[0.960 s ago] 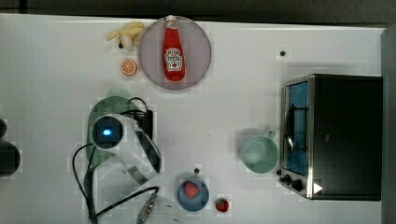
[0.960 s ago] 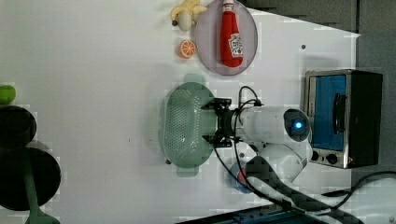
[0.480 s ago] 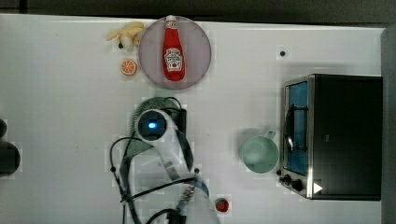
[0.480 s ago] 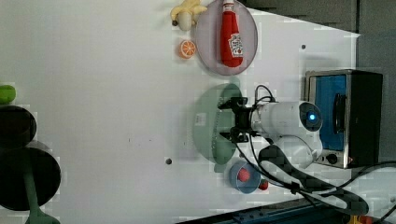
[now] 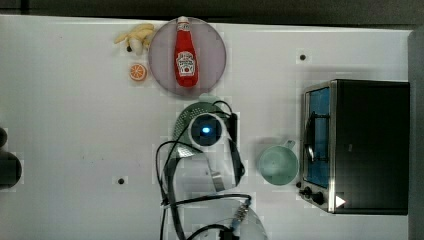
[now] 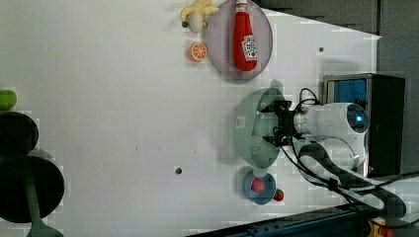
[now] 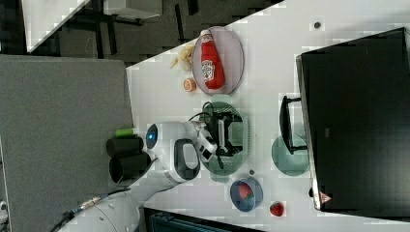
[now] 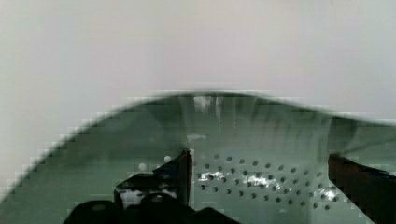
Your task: Drag strainer left to right.
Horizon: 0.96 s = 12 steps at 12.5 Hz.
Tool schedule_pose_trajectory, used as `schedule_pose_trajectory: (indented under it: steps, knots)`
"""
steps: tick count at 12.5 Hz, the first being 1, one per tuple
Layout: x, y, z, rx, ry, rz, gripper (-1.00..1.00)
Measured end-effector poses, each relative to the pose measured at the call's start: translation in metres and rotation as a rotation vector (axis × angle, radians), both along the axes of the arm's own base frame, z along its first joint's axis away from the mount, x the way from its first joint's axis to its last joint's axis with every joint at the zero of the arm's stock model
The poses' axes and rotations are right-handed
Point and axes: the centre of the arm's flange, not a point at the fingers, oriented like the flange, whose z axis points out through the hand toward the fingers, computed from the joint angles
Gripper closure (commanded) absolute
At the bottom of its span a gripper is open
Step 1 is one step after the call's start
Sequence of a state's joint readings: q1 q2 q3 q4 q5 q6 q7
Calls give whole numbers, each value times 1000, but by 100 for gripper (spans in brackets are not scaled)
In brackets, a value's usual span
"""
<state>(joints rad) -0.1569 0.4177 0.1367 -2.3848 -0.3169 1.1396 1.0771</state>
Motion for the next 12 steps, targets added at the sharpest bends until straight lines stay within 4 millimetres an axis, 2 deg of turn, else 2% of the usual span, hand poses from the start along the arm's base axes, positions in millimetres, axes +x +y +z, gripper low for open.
schedule_pose_trajectory:
  steps: [2, 7, 12]
  knots:
    - [1, -19, 1, -5, -13, 18, -100]
    - [0, -48, 3, -32, -27, -4, -100]
    - [-3, -82, 7, -40, -28, 79, -100]
